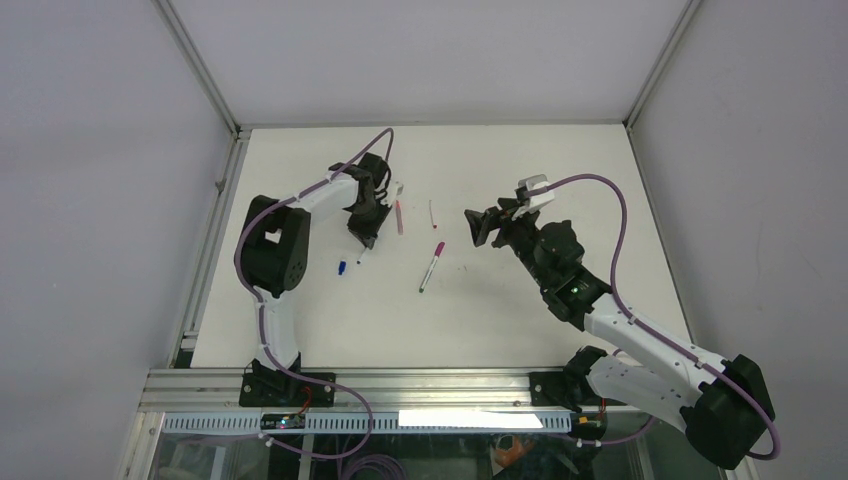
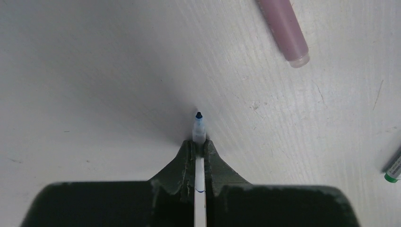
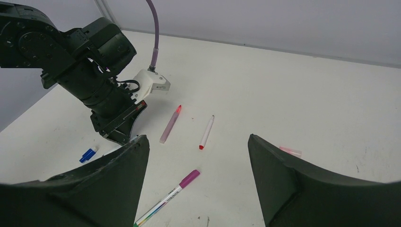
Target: Insert the pens into the pen caps
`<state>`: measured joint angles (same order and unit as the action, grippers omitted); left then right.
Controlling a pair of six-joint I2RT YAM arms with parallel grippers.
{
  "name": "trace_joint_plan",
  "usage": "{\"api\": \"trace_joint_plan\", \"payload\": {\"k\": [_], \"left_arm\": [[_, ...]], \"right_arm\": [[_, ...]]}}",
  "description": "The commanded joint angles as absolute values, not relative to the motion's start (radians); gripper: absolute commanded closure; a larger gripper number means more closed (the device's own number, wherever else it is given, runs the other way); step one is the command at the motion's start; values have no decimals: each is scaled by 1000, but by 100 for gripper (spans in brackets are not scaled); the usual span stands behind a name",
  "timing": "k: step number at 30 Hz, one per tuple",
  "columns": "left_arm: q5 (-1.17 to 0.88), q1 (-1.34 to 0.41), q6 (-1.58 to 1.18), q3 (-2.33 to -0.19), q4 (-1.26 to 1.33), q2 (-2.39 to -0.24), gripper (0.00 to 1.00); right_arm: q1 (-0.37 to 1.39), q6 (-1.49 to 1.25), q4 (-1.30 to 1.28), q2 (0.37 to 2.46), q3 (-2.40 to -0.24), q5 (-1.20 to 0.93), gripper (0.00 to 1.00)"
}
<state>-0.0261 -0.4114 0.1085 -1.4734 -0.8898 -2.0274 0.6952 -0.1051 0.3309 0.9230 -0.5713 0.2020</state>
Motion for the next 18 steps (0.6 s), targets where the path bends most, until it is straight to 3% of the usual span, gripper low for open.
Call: {"api": "trace_joint_plan", "payload": {"k": [1, 8, 14, 18], "left_arm": [[-5, -423, 110, -1474, -871, -2071, 100], [-15, -428, 84, -1498, -860, -2022, 100], [-113, -428, 3, -1524, -777, -1847, 100], [-205, -428, -96, -1459, -628, -1706, 100]], "right_arm": [[689, -103, 362, 902, -572, 216, 21], [686, -117, 361, 910, -573, 201, 20], [676, -163, 369, 991, -613, -141, 20], [675, -205, 383, 1060, -639, -230, 20]]}}
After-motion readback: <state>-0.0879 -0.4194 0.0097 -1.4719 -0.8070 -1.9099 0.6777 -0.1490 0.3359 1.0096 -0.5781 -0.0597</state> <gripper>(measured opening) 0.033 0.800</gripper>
